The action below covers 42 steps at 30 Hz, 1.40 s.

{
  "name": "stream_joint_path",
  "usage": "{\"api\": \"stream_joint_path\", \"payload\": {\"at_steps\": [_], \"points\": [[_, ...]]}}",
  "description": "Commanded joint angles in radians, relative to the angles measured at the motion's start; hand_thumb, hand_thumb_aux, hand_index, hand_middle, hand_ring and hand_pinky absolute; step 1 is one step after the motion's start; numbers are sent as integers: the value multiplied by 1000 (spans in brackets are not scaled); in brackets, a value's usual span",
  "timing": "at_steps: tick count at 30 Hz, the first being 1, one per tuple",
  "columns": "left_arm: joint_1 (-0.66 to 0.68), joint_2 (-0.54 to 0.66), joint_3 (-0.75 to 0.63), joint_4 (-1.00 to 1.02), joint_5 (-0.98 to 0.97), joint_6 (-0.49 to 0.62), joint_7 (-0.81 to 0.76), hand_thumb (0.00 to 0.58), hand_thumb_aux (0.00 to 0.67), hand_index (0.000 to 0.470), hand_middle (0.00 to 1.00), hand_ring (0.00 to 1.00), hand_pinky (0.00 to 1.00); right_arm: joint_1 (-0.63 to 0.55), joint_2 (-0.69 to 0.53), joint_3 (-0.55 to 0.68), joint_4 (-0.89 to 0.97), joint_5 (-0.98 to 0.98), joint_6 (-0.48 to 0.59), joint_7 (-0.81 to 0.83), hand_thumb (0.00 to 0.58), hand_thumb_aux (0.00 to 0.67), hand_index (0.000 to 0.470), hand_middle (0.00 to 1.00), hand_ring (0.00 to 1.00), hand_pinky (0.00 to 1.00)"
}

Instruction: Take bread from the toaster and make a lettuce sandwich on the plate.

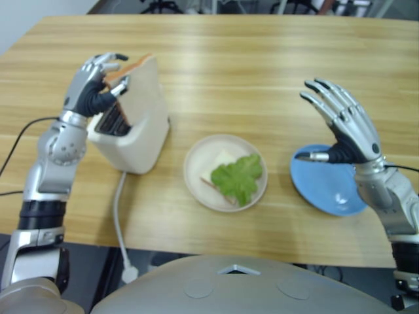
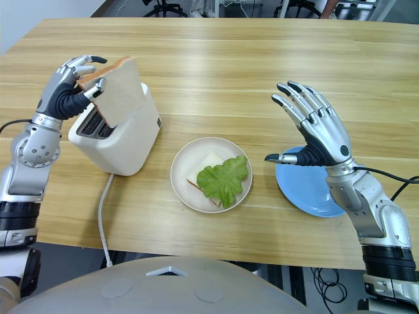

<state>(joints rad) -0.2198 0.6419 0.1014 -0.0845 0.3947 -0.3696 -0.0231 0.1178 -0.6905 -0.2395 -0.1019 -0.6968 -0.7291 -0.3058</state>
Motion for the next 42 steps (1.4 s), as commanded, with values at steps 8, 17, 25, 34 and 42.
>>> {"api": "stream_joint_path", "payload": {"at_steps": [8,17,25,34,42], "points": [[-50,-57,-62,-110,58,-32,-11,580,670,460,1000,1000,1000,-17,-15,-10,13,17,-9,12,0,0,0,0,0,0],[-116,-138,-259,-30,304,-130,58,580,670,460,1000,1000,1000,-66,-12,26,32,4,-10,21,0,0,0,0,0,0],[-135,-158,-444,81,602,-196,235,580,670,460,1000,1000,1000,-85,-16,24,36,11,-18,26,0,0,0,0,0,0],[-117,-168,-598,111,835,-134,365,580,670,460,1000,1000,1000,-95,-16,52,45,11,-26,38,0,0,0,0,0,0],[-103,-175,-653,123,859,-87,367,580,670,460,1000,1000,1000,-91,-15,52,42,13,-28,44,0,0,0,0,0,0]]}}
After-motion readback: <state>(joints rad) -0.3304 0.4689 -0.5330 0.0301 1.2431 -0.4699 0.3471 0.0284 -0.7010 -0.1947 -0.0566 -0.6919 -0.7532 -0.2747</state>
